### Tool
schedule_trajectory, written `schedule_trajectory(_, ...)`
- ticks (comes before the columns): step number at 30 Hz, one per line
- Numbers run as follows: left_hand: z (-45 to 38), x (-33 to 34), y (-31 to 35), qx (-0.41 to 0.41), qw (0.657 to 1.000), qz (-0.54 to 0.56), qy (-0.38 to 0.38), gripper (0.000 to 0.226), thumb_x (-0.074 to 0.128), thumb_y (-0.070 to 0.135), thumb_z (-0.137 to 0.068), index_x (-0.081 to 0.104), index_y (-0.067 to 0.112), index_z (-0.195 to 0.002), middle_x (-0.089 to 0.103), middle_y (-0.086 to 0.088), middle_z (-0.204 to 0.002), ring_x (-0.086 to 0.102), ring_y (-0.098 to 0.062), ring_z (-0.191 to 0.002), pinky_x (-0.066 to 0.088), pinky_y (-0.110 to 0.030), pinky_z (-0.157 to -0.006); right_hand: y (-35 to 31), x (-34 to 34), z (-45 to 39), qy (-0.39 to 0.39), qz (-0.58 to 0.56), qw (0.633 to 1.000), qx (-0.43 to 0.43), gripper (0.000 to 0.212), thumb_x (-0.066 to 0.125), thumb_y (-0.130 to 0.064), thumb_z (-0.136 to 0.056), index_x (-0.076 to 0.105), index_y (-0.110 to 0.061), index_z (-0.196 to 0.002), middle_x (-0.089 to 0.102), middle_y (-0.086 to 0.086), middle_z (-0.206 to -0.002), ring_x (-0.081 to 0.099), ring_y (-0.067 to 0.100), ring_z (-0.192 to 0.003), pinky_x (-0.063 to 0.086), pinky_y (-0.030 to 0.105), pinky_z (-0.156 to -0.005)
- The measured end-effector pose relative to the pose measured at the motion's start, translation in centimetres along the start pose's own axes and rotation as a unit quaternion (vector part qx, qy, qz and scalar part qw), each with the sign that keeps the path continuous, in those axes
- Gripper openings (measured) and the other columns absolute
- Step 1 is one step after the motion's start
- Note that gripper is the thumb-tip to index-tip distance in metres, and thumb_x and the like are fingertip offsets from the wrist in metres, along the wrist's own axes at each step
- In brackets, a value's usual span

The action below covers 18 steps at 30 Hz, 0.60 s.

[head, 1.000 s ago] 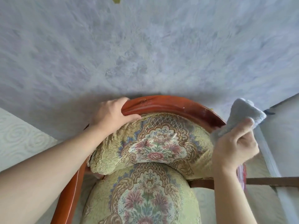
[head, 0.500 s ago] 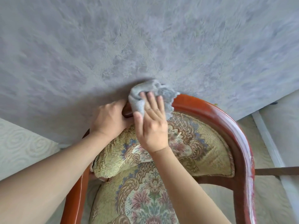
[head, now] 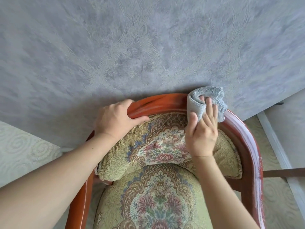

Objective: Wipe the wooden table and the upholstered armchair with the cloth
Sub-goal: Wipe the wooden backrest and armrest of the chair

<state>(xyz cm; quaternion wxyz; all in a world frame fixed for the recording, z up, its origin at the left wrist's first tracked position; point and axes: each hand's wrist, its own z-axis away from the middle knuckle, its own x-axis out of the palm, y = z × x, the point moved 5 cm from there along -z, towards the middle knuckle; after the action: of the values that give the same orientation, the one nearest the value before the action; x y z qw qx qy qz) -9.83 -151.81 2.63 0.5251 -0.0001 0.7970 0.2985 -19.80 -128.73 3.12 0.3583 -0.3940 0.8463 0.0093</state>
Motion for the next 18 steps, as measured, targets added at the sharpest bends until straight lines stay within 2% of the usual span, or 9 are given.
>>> schedule_trajectory(2, 0.0, 0.1, 0.0, -0.003, 1.000, 0.000, -0.002, 0.070, 0.061, 0.084, -0.064, 0.072, 0.027, -0.103, 0.077, 0.001, -0.088, 0.073, -0.025, -0.077, 0.059, -0.036, -0.069, -2.8, 1.2, -0.1, 0.003, -0.053, 0.998, 0.023, 0.048, 0.033, -0.020, -0.107, 0.066, 0.015, -0.108, 0.061, 0.026, -0.131, 0.047, 0.039, -0.135, 0.029, 0.054, -0.117)
schedule_trajectory(5, 0.0, -0.1, 0.2, -0.004, 1.000, -0.013, 0.009, 0.063, 0.062, 0.078, -0.066, 0.070, 0.021, -0.091, 0.076, -0.009, -0.082, 0.072, -0.036, -0.073, 0.052, -0.037, -0.062, -8.3, 2.8, -0.4, -0.070, -0.138, 0.985, -0.074, 0.049, 0.033, -0.024, -0.107, 0.066, 0.012, -0.116, 0.060, 0.022, -0.134, 0.046, 0.037, -0.137, 0.026, 0.051, -0.120)
schedule_trajectory(7, -0.1, -0.3, 0.4, -0.006, 1.000, -0.009, 0.014, 0.062, 0.047, 0.073, -0.066, 0.068, 0.018, -0.086, 0.074, -0.016, -0.080, 0.070, -0.044, -0.073, 0.052, -0.041, -0.063, -10.4, 3.1, -0.5, -0.119, -0.169, 0.970, -0.132, 0.051, 0.031, -0.027, -0.108, 0.064, 0.009, -0.123, 0.058, 0.018, -0.138, 0.044, 0.034, -0.139, 0.026, 0.051, -0.120)
schedule_trajectory(12, 0.0, -0.4, 0.5, 0.001, 1.000, -0.015, 0.020, 0.067, 0.042, 0.075, -0.065, 0.071, 0.020, -0.089, 0.074, -0.014, -0.079, 0.070, -0.042, -0.073, 0.053, -0.041, -0.066, -9.4, 1.8, -1.1, -0.134, -0.215, 0.954, -0.161, 0.052, 0.029, -0.030, -0.109, 0.055, 0.009, -0.132, 0.052, 0.018, -0.143, 0.042, 0.032, -0.141, 0.029, 0.050, -0.119)
schedule_trajectory(15, -0.1, -0.4, 0.3, -0.001, 1.000, -0.008, 0.018, 0.060, 0.035, 0.062, -0.068, 0.069, 0.015, -0.084, 0.072, -0.019, -0.076, 0.068, -0.046, -0.070, 0.056, -0.045, -0.064, -10.0, 2.0, -0.2, -0.154, -0.166, 0.945, -0.236, 0.045, 0.042, -0.029, -0.107, 0.064, 0.006, -0.123, 0.052, 0.016, -0.144, 0.044, 0.031, -0.139, 0.035, 0.052, -0.115)
schedule_trajectory(18, 0.1, -0.6, 0.4, 0.010, 0.999, 0.009, 0.034, 0.057, 0.043, 0.062, -0.068, 0.069, 0.011, -0.078, 0.069, -0.021, -0.069, 0.066, -0.047, -0.061, 0.056, -0.045, -0.056, -10.0, 2.4, -0.2, -0.139, -0.105, 0.949, -0.262, 0.042, 0.051, -0.029, -0.104, 0.066, 0.005, -0.122, 0.055, 0.011, -0.142, 0.048, 0.027, -0.137, 0.041, 0.049, -0.111)
